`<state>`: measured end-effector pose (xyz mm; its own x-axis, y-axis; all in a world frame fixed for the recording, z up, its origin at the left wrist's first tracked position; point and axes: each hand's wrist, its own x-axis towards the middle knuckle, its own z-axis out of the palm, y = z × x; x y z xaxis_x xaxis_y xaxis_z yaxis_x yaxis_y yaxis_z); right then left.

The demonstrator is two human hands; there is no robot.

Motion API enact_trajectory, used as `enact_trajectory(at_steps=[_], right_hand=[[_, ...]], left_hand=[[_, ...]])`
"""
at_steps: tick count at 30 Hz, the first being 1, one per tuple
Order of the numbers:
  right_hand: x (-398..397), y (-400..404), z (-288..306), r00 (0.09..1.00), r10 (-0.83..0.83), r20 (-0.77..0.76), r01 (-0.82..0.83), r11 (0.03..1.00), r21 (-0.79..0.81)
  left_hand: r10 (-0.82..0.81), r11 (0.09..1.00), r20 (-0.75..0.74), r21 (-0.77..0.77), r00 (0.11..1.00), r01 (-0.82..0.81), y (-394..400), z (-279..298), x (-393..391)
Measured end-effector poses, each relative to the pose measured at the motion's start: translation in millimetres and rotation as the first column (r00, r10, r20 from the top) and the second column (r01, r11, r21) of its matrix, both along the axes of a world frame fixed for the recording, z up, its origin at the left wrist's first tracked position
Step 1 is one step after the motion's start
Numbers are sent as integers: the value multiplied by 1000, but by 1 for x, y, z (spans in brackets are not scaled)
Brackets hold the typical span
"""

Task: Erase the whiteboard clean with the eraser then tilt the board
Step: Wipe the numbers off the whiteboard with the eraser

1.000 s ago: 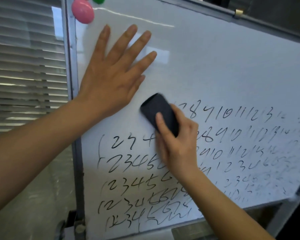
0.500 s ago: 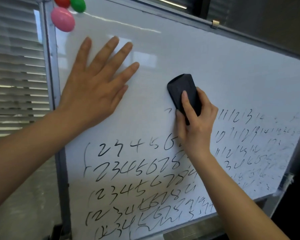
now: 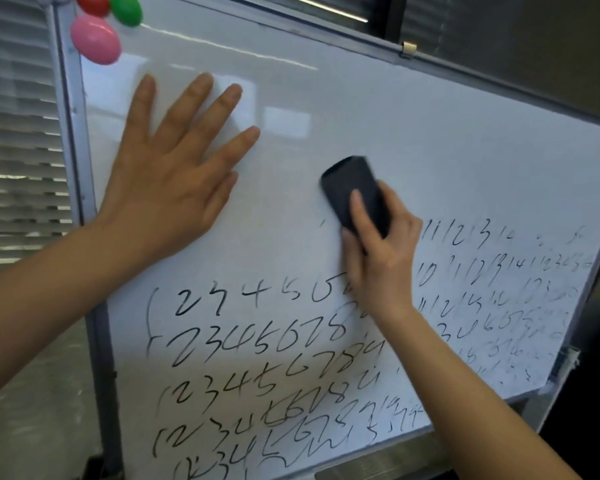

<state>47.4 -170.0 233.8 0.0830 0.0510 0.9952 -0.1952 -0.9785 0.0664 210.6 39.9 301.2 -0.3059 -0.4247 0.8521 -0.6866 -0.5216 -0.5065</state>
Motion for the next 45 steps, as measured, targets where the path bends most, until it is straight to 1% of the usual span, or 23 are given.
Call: enact_trajectory(at_steps=[3, 5, 6, 7, 10, 11, 13, 17, 19, 23, 26, 29, 31, 36, 39, 41, 45], right_hand=[[-6, -13, 16, 995, -43, 92, 31, 991, 129], [-1, -11, 17, 991, -38, 129, 17, 987, 159], [2, -6, 15, 992, -22, 124, 4, 989, 146], [6, -1, 10, 996, -23, 81, 15, 995, 101], [16, 20, -10, 995, 92, -49, -93, 995, -24], [18, 28, -21, 993, 82, -81, -89, 993, -84], [18, 32, -38, 990, 99, -96, -115, 978, -176], [13, 12, -35, 987, 119, -104, -136, 974, -179], [7, 0, -29, 989, 101, -109, -118, 978, -169], [-12, -40, -6, 999, 39, -24, -40, 998, -43], [-24, -66, 9, 999, 19, 40, -19, 1000, -13], [-24, -70, 8, 997, 41, 71, -41, 999, -6], [-19, -62, -2, 996, 61, 62, -59, 998, -34], [-15, -52, -40, 989, 142, -47, -148, 970, -191], [-27, -70, -45, 985, 122, -119, -148, 959, -242], [-37, -88, -36, 989, 104, -109, -124, 972, -197], [-57, -126, -4, 997, 73, -31, -75, 996, -56]], left_hand=[[20, 1000, 16, 20, 1000, -21, -11, 3, -7], [27, 999, 23, 28, 999, -28, -20, 9, -13], [31, 999, 23, 31, 999, -31, -26, 13, -16], [31, 999, 21, 34, 999, -31, -32, 16, -19], [22, 999, 4, 47, 1000, -23, -56, 26, -33], [22, 999, -3, 48, 1000, -22, -63, 28, -38], [32, 998, -22, 45, 999, -31, -75, 31, -44], [44, 998, -22, 42, 999, -43, -89, 32, -48], [49, 998, -4, 40, 999, -48, -90, 31, -45], [56, 998, 25, 14, 998, -56, -89, 27, -34], [65, 998, -4, -22, 998, -65, -98, 23, -42], [74, 996, -30, -38, 997, -75, -113, 19, -55], [77, 996, -52, -50, 996, -80, -123, 19, -63], [99, 992, -77, -73, 992, -105, -141, 19, -73], [130, 989, -61, -64, 990, -134, -144, 18, -73], [143, 987, -41, -73, 989, -146, -149, 17, -73], [143, 982, -51, -114, 988, -148, -153, 12, -71]])
